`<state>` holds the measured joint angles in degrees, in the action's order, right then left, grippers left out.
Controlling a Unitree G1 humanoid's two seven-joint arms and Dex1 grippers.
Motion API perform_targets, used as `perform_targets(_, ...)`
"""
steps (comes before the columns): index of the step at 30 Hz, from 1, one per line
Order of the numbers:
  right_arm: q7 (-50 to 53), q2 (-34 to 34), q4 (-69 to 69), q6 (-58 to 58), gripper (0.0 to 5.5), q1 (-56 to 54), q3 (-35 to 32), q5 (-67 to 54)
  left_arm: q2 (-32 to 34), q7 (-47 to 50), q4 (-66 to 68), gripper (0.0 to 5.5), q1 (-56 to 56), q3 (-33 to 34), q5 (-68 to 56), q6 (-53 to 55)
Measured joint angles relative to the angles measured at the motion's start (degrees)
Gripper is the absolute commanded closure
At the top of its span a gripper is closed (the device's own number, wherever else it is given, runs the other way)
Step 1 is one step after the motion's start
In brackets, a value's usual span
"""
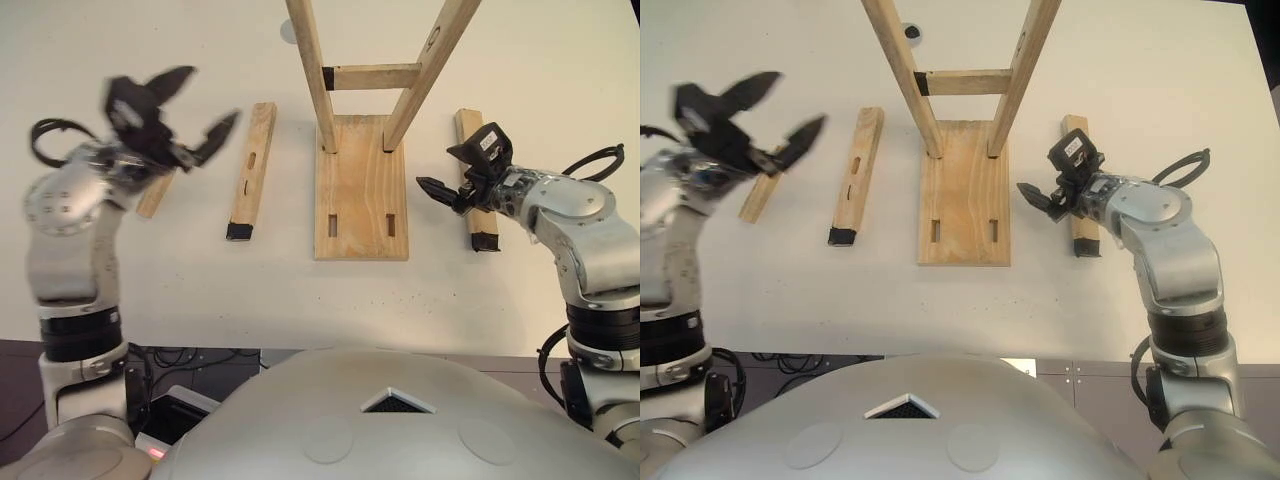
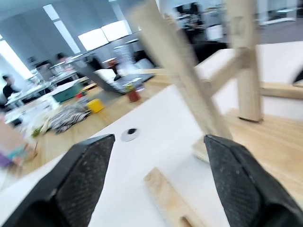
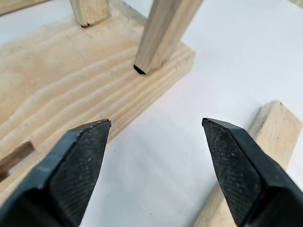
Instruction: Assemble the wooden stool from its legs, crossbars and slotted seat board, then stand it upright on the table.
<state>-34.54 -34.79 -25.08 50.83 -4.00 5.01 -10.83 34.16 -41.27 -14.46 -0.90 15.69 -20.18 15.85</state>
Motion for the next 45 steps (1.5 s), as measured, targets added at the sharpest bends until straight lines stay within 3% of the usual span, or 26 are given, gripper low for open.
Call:
perform_targets(4,0.6,0.0,-0.2,-0.1,1.94,0.9,-0.6,0.0,1.4,-4.4,14.0,2.23,-4.6,7.1,-4.1,-1.2)
perform_targets(15,-0.4,0.0,1.0,-1.0,1.94,0.1,0.4,0.0,0.6,-8.0,41.9,4.01,-6.6,5.0,0.4,-14.0)
perform_targets(21,-1.5,-0.1,2.8,-1.8,1.94,-1.5,0.8,0.1,1.1,-10.0,43.6,4.25,-7.5,3.5,0.5,-17.5)
perform_targets(25,-1.1,2.9,4.0,-5.2,1.94,-4.7,-6.2,-4.7,-2.1,-8.2,38.9,4.25,-7.3,4.4,-2.1,-18.7)
perform_targets(29,-4.6,5.3,2.8,-6.3,1.94,-8.2,-17.8,-19.7,-4.5,0.5,17.7,4.25,4.8,5.8,-7.8,-18.5)
perform_targets(32,-1.4,12.1,1.2,-1.9,2.41,-14.4,-24.6,-37.6,-6.3,5.8,2.8,4.25,14.0,-1.2,-6.0,-16.8)
perform_targets(33,3.1,16.3,1.2,-0.9,2.49,-17.7,-25.3,-43.2,-8.1,5.7,0.4,4.25,16.5,-6.8,-2.5,-17.3)
perform_targets(37,13.8,23.3,1.3,-0.2,2.49,-21.7,-24.1,-52.0,-13.0,6.1,0.4,4.25,17.4,-16.6,2.5,-17.5)
perform_targets(45,22.5,27.4,2.5,-0.8,2.49,-24.0,-19.0,-57.7,-17.7,5.9,-2.4,4.25,17.3,-21.3,2.6,-18.3)
